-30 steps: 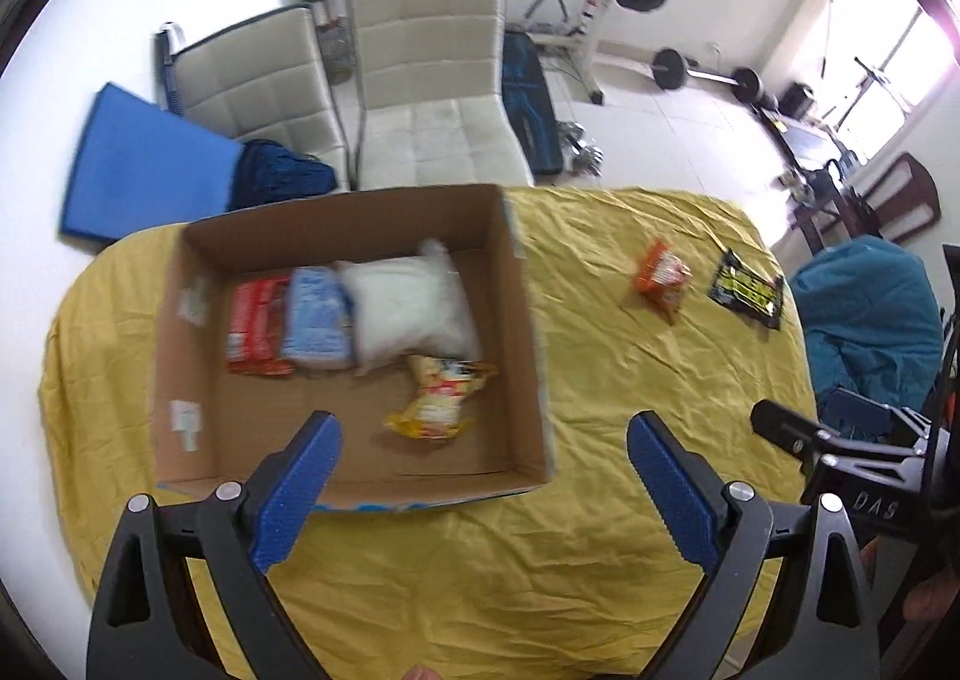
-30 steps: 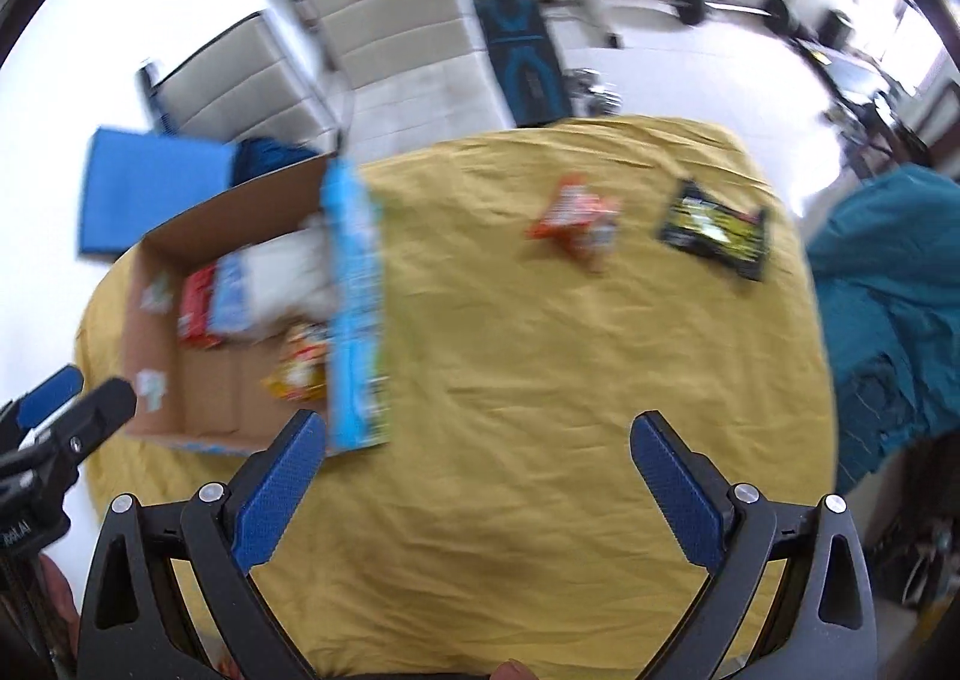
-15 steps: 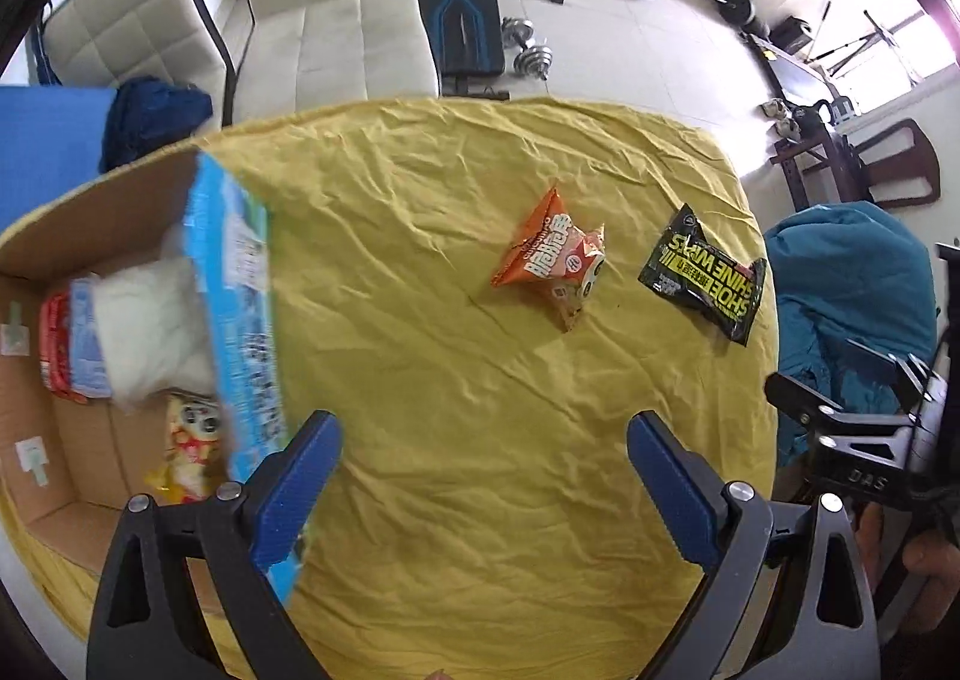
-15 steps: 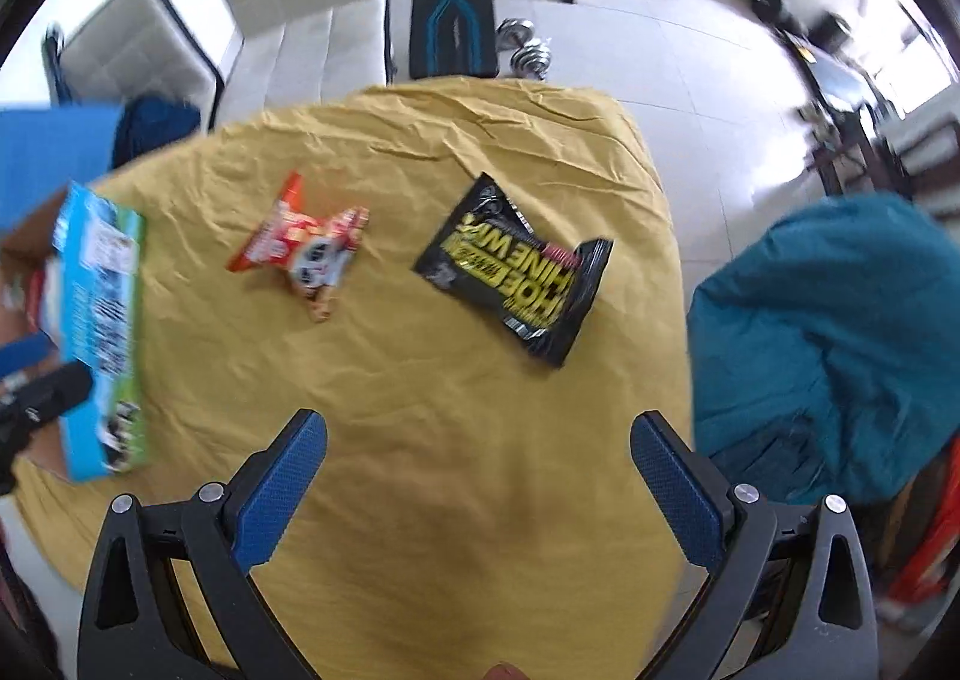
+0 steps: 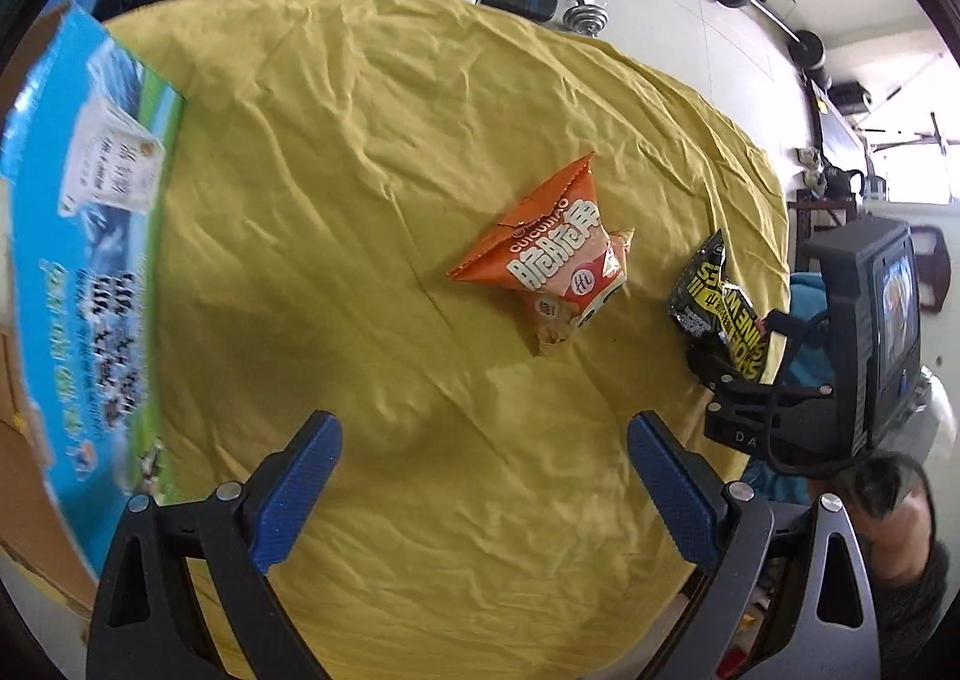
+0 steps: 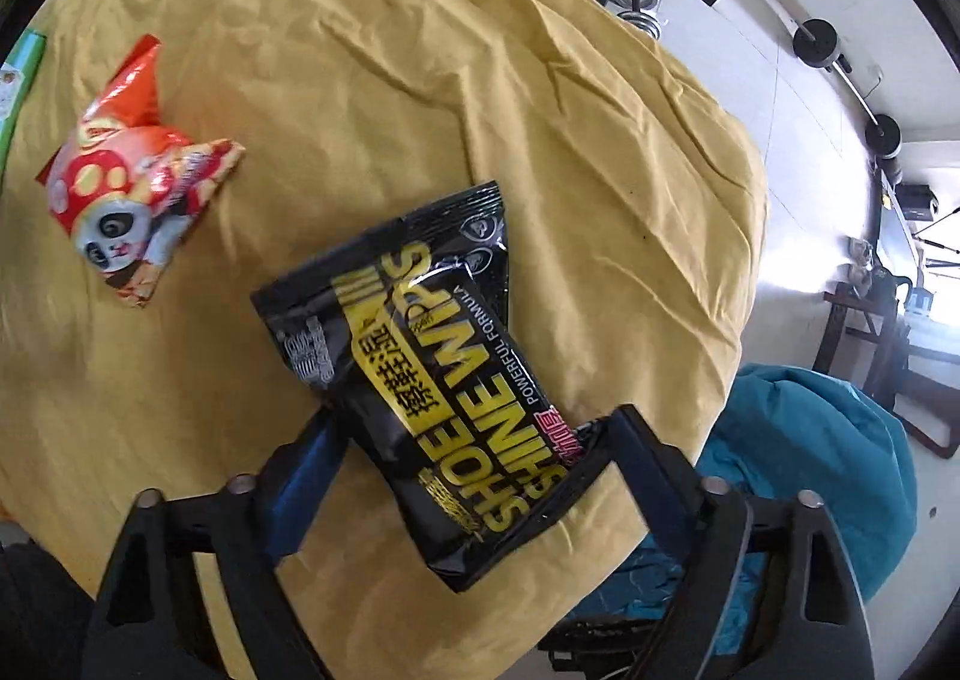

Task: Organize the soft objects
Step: 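Grasp the black Shoe Wipes packet with right tool while left tool grasps orange bag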

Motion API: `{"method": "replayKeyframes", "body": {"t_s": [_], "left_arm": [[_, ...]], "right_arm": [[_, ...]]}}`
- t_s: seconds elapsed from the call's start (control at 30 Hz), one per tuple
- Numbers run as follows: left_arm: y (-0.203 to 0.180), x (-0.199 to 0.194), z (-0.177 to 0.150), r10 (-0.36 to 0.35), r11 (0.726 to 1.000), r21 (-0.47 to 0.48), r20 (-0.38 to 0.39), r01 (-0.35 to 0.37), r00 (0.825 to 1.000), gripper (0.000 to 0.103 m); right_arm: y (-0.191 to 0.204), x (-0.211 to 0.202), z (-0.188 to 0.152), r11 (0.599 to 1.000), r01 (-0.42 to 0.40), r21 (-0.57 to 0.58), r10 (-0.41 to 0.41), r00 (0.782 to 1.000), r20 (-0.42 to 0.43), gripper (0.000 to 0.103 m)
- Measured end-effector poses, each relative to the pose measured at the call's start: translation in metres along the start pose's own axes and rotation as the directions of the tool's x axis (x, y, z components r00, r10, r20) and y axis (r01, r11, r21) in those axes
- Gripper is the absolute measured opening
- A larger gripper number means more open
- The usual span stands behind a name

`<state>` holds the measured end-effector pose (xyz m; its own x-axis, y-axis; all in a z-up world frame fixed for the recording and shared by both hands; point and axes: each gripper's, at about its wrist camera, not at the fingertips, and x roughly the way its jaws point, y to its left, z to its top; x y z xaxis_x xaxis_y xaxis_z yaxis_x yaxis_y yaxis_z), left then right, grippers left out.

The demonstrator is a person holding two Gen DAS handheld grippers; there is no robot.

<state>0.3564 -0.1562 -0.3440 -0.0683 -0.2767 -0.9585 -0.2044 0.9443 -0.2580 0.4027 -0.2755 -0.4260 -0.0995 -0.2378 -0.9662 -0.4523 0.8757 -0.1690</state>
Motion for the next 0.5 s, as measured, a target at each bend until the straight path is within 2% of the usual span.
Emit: {"method": "replayKeyframes", "body": {"t_s": [0.1, 0.17, 0.27, 0.3, 0.43, 0.5], "left_arm": [[-0.001, 0.011, 0.004, -0.051, 0.997, -0.057, -0.03, 0.049, 0.998, 0.098], [-0.003, 0.015, 0.008, -0.082, 0.993, -0.083, -0.04, 0.078, 0.996, 0.097], [-0.009, 0.021, 0.018, -0.124, 0.986, -0.117, -0.048, 0.118, 0.991, 0.097], [-0.011, 0.023, 0.021, -0.131, 0.984, -0.126, -0.05, 0.124, 0.99, 0.097], [-0.022, 0.035, 0.039, -0.131, 0.98, -0.155, -0.05, 0.122, 0.99, 0.096], [-0.028, 0.041, 0.047, -0.086, 0.988, -0.134, -0.048, 0.079, 0.995, 0.084]], "right_arm": [[-0.008, -0.001, -0.002, 0.999, -0.024, 0.048, 0.024, 1.0, 0.006, 0.076], [-0.018, -0.003, -0.006, 0.991, -0.048, 0.128, 0.049, 0.999, -0.006, 0.072], [-0.038, -0.007, -0.013, 0.953, -0.098, 0.285, 0.103, 0.995, -0.002, 0.067], [-0.042, -0.009, -0.014, 0.943, -0.099, 0.319, 0.101, 0.995, 0.011, 0.062], [-0.044, -0.01, -0.011, 0.932, -0.114, 0.345, 0.115, 0.993, 0.017, 0.061], [-0.046, -0.012, -0.008, 0.93, -0.13, 0.343, 0.13, 0.991, 0.021, 0.061]]}}
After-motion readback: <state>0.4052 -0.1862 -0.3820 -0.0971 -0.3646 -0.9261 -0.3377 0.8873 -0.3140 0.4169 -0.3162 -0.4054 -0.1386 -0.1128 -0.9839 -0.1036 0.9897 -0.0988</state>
